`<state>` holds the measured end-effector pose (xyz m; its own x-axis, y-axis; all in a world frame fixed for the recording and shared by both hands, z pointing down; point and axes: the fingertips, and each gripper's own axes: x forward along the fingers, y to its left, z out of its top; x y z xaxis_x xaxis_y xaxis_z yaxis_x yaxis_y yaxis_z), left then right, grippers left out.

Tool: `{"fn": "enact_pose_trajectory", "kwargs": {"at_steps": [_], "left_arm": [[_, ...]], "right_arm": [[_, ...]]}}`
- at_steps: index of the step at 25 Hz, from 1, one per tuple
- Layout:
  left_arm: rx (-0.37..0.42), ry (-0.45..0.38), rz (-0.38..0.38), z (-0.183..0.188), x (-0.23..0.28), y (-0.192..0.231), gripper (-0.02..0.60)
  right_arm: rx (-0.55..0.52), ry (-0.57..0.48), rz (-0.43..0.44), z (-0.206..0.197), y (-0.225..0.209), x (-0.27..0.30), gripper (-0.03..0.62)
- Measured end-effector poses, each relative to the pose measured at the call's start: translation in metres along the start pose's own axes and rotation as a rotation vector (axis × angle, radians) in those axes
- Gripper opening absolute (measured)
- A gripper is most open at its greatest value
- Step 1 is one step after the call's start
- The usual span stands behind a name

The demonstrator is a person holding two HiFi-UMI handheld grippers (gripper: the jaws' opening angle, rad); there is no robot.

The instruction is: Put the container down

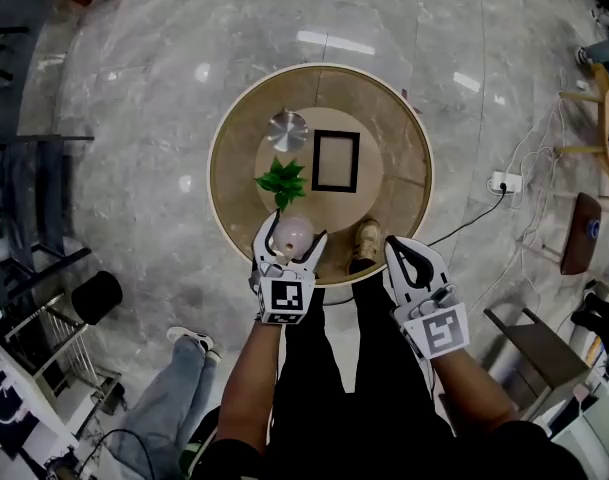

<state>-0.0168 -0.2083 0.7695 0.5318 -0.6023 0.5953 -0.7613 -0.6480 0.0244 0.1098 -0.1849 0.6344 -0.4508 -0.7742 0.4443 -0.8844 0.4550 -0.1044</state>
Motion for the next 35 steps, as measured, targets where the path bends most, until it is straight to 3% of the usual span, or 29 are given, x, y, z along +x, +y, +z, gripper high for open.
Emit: {"fn": "enact_pose_trajectory", "kwargs": {"at_steps": [7, 14, 23, 30, 35], "left_arm": [[0.008, 0.04, 0.02, -0.06, 0.045, -0.01, 0.407], [0.017, 0.063, 0.009, -0.096, 0.081, -0.022, 0.407], [0.021, 0.137, 0.019, -0.124, 0.102, -0.021, 0.407], [0.023, 0.125, 0.028, -0.133, 0.107, -0.019, 0.415], [-0.029, 0.154, 0.035, -0.13, 0.098, -0.019, 0.474]], "right_arm": [[0.091, 0.071, 0.015, -0.065, 0.0, 0.017, 0.0], [0.145, 0.1, 0.013, -0.097, 0.0, 0.028, 0.0], [0.165, 0.111, 0.058, -0.111, 0.01, 0.039, 0.0], [0.167, 0.088, 0.052, -0.109, 0.008, 0.044, 0.0], [0.148, 0.059, 0.069, -0.082, 0.009, 0.04, 0.0]]}}
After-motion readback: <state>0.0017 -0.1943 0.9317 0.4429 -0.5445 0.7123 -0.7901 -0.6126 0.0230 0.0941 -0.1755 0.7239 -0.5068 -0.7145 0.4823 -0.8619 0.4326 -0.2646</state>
